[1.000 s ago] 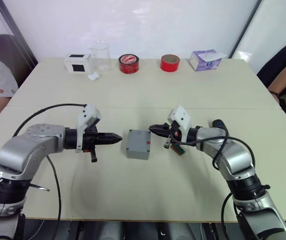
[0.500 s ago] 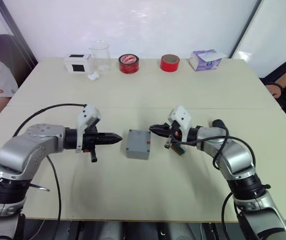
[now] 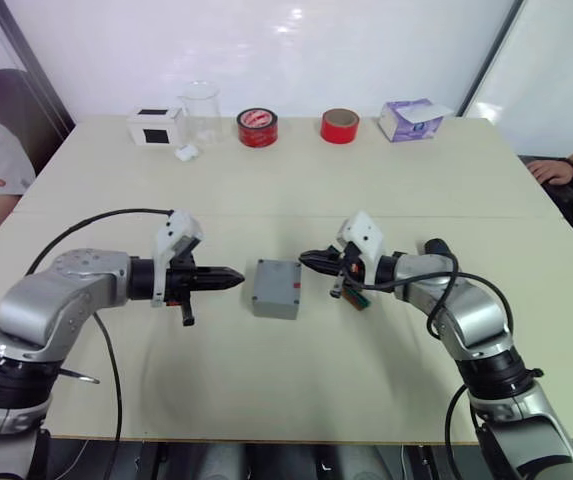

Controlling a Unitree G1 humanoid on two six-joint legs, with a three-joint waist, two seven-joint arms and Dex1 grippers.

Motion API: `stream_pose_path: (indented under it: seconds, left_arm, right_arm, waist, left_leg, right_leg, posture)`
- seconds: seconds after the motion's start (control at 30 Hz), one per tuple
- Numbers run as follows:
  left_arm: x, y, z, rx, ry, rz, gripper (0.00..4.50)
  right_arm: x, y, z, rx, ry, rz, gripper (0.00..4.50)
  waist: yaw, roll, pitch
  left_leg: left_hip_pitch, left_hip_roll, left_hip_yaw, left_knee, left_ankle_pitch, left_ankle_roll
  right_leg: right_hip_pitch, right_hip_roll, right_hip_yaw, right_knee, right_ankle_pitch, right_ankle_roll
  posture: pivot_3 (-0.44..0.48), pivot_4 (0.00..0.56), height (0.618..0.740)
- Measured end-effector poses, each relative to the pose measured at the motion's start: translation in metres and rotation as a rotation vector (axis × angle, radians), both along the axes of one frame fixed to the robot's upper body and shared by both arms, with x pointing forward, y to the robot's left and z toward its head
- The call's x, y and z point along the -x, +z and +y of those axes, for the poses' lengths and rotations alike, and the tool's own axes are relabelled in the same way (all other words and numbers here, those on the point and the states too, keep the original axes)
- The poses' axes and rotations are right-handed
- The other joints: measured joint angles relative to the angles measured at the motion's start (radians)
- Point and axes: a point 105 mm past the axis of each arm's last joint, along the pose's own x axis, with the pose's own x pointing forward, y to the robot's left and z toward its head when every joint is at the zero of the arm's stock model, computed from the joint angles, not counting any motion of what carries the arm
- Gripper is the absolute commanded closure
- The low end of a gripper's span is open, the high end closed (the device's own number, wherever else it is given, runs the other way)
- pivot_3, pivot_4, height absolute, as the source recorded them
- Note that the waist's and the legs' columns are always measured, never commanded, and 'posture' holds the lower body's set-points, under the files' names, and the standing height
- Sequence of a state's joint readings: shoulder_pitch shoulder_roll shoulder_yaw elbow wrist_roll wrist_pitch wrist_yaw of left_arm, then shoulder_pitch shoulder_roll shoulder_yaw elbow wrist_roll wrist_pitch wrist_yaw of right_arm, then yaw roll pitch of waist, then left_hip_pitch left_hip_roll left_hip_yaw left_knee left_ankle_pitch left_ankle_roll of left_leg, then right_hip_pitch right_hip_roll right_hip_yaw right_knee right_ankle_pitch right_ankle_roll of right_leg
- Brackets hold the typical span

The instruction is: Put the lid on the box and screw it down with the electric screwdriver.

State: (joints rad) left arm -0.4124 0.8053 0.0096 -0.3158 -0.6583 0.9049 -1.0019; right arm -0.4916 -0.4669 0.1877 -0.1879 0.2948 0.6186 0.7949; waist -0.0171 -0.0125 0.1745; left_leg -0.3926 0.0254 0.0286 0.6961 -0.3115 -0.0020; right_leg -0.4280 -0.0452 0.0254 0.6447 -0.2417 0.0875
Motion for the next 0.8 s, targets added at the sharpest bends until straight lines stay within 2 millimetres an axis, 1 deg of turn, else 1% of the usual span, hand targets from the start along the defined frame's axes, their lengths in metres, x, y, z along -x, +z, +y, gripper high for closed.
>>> stream_pose_path:
  seconds: [0.4,0.8]
  left_arm:
    - [0.0001,-0.0015,-0.0003,0.006,0.004,-0.01,4.5]
    - [-0.0001,-0.0042,-0.0001,0.01,0.015,-0.004,4.5]
  right_arm:
    - [-0.0062,0.0021,0.0057,0.036,0.017,-0.037,4.4]
    - [-0.0072,0.0046,0.0019,-0.007,-0.003,0.021,4.4]
  waist:
    - [0.001,0.0,0.0]
    - [0.002,0.0,0.0]
  left_leg:
    - [0.0,0.0,0.0,0.0,0.0,0.0]
    - [0.0,0.001,0.0,0.0,0.0,0.0]
  right_leg:
    - [0.0,0.0,0.0,0.0,0.0,0.0]
    - [0.0,0.0,0.0,0.0,0.0,0.0]
  posture:
    - [0.0,0.15,0.74]
    - [0.0,0.15,0.74]
